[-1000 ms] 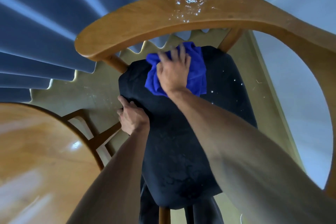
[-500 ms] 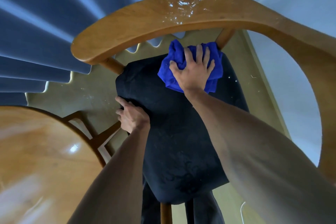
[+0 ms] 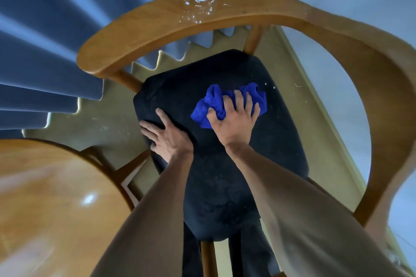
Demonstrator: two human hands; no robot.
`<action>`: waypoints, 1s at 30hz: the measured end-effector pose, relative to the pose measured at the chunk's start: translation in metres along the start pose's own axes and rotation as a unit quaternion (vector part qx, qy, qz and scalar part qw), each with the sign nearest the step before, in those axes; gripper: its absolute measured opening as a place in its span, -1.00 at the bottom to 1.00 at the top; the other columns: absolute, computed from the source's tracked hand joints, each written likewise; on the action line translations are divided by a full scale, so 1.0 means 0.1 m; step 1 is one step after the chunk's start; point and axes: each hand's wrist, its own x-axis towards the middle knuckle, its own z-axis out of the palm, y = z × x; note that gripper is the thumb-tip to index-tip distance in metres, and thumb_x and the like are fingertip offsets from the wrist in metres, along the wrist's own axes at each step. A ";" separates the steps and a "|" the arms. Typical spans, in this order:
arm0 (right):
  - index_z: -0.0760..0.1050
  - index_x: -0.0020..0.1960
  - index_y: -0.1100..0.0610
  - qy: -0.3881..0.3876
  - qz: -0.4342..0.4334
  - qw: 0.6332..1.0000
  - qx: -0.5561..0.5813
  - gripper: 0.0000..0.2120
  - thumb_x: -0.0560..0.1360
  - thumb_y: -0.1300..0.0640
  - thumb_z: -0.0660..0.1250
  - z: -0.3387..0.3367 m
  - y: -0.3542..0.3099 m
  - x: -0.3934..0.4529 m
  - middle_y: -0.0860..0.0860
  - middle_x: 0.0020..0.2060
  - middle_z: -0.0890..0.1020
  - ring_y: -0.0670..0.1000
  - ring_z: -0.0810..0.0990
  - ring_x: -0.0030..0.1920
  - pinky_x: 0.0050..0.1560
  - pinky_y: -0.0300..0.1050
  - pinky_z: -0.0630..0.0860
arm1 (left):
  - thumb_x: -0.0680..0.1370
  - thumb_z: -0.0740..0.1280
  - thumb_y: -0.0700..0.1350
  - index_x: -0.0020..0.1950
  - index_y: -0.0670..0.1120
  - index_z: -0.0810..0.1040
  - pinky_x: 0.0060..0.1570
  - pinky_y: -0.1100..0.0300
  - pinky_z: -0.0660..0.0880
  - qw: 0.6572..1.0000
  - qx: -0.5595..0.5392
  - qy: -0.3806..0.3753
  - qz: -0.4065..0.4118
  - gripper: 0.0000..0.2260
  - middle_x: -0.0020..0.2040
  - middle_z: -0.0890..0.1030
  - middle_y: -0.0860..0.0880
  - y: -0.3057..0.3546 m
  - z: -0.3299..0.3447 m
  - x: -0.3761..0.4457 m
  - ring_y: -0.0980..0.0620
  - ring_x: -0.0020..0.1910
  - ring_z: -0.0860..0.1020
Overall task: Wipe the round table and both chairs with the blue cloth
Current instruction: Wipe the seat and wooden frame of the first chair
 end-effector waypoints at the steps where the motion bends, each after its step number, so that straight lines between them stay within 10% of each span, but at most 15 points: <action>1: 0.58 0.20 0.03 -0.001 0.001 1.000 -0.007 -0.49 0.45 -0.29 0.23 -0.02 0.03 -0.08 0.06 0.35 0.51 0.24 0.35 0.43 0.43 0.30 0.13 | 0.59 0.15 -0.22 0.61 0.06 -0.12 0.30 -0.17 0.34 1.000 0.001 -0.003 0.009 -0.32 0.57 -0.20 -0.31 0.03 0.02 -0.08 -0.27 0.56 -0.10; 13: 0.60 -0.09 0.10 0.003 -0.051 0.998 -0.032 -0.58 0.43 -0.26 0.28 -0.27 0.38 -0.62 0.07 0.03 0.62 0.21 0.51 0.11 0.18 0.24 0.34 | 0.53 0.28 -0.22 0.55 0.08 0.12 0.31 -0.17 0.37 0.999 -0.029 -0.031 0.004 -0.35 0.58 -0.15 -0.26 0.03 0.15 -0.57 -0.27 0.55 -0.05; 19: 0.39 0.43 0.05 -0.094 -0.099 0.991 0.003 -0.26 0.35 -0.32 0.25 -0.37 0.51 -0.76 0.16 0.44 0.38 0.30 0.26 0.46 0.41 0.34 0.16 | 0.49 0.27 -0.29 0.51 0.06 0.24 0.30 -0.16 0.39 0.999 -0.049 -0.014 0.005 -0.38 0.58 -0.09 -0.24 0.04 0.22 -0.66 -0.25 0.54 -0.02; 24: 0.32 0.48 0.04 -0.089 -0.147 0.985 -0.027 -0.25 0.36 -0.10 0.47 -0.31 0.70 -0.60 0.18 0.42 0.37 0.31 0.31 0.41 0.38 0.34 0.23 | 0.56 0.17 -0.25 0.48 0.04 0.32 0.35 -0.18 0.33 0.998 -0.065 -0.001 -0.003 -0.50 0.58 -0.07 -0.26 0.11 0.24 -0.63 -0.26 0.55 -0.01; 30: 0.34 0.47 -0.01 -0.045 -0.051 0.997 0.021 -0.42 0.50 -0.03 0.39 -0.22 0.50 -0.07 0.21 0.36 0.41 0.29 0.37 0.33 0.35 0.26 0.29 | 0.55 0.37 0.03 0.60 0.10 -0.11 0.40 -0.18 0.18 0.998 -0.047 -0.012 -0.043 -0.20 0.57 -0.22 -0.29 0.16 0.29 -0.65 -0.24 0.57 -0.15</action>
